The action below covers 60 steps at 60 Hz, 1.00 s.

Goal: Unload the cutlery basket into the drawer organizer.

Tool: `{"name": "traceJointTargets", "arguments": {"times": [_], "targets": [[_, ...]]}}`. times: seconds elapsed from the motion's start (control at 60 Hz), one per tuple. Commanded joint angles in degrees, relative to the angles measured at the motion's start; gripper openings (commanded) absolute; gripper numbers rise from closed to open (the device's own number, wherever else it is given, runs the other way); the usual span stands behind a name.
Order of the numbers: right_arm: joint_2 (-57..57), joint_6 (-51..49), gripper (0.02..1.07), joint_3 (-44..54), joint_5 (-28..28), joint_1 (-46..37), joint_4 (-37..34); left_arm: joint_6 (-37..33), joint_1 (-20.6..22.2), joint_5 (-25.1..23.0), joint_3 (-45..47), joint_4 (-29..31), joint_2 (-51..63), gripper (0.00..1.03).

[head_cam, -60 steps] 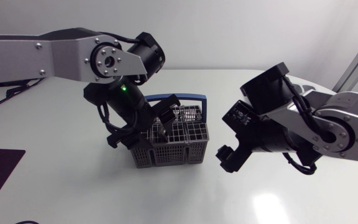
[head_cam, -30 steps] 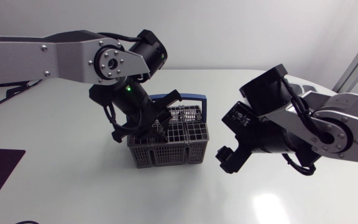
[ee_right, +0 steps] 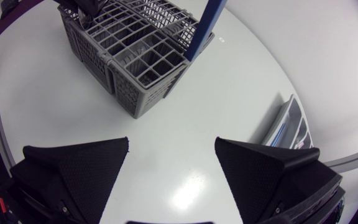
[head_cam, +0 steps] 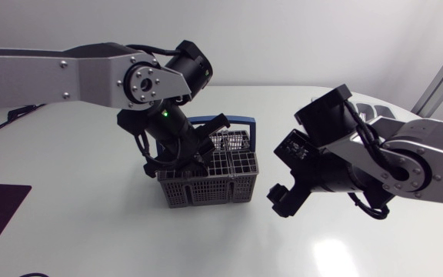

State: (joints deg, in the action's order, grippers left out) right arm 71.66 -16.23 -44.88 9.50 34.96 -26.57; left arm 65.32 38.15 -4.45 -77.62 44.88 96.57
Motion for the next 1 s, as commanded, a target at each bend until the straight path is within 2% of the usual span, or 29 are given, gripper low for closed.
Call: {"name": "traceJointTargets", "arguments": {"times": [0.0, 0.067, 0.983], "targets": [[0.7, 1.4, 1.02, 1.3, 0.6, 0.5, 0.5, -0.6, 0.6, 0.1, 1.5, -0.3, 1.2, 0.12], [0.7, 1.4, 1.02, 1.4, 0.7, 0.5, 0.5, -0.7, 1.0, 2.3, 1.6, -0.3, 1.2, 0.04], [0.2, 1.2, 1.02, 2.4, 1.2, 0.9, 0.5, -2.1, 0.3, 0.8, 1.9, -0.1, -6.1, 0.04]]}}
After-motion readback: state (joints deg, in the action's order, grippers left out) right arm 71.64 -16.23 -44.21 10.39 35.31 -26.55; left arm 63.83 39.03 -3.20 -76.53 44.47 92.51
